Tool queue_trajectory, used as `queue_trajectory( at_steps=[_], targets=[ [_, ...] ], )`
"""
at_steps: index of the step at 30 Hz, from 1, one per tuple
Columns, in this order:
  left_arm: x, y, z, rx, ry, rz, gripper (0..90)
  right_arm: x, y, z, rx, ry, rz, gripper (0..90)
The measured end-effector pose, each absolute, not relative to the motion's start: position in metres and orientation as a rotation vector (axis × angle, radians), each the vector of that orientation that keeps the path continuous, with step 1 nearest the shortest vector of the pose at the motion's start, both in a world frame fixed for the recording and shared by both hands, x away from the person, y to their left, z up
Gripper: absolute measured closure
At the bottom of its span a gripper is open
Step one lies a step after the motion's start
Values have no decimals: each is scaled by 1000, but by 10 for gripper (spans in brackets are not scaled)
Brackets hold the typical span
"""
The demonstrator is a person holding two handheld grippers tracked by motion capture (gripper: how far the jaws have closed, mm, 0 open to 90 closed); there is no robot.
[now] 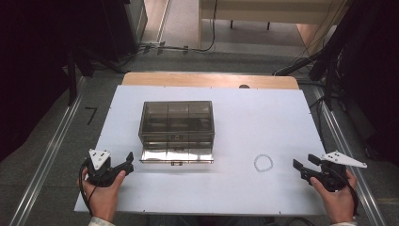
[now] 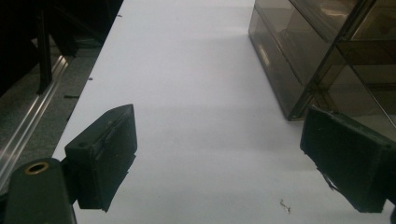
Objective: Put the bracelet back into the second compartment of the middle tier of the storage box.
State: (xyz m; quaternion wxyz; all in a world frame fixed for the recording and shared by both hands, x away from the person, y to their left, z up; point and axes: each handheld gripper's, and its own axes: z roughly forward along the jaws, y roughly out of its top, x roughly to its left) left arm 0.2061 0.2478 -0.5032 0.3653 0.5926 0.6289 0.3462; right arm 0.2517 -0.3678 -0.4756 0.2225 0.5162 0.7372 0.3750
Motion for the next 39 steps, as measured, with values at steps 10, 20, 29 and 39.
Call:
queue_trajectory(
  at_steps=[10, 20, 29, 39],
  targets=[
    [206, 248, -503, 1522, 1618, 892, 118, 253, -366, -476, 1422, 2047, 1039, 316],
    [206, 248, -503, 1525, 1616, 892, 118, 254, -362, -476, 1419, 2053, 1036, 316],
    [206, 247, -504, 1532, 1615, 889, 118, 255, -360, -476, 1408, 2064, 1035, 317],
    [207, 247, -504, 1532, 1614, 888, 118, 257, -354, -477, 1397, 2081, 1029, 317]
  ],
)
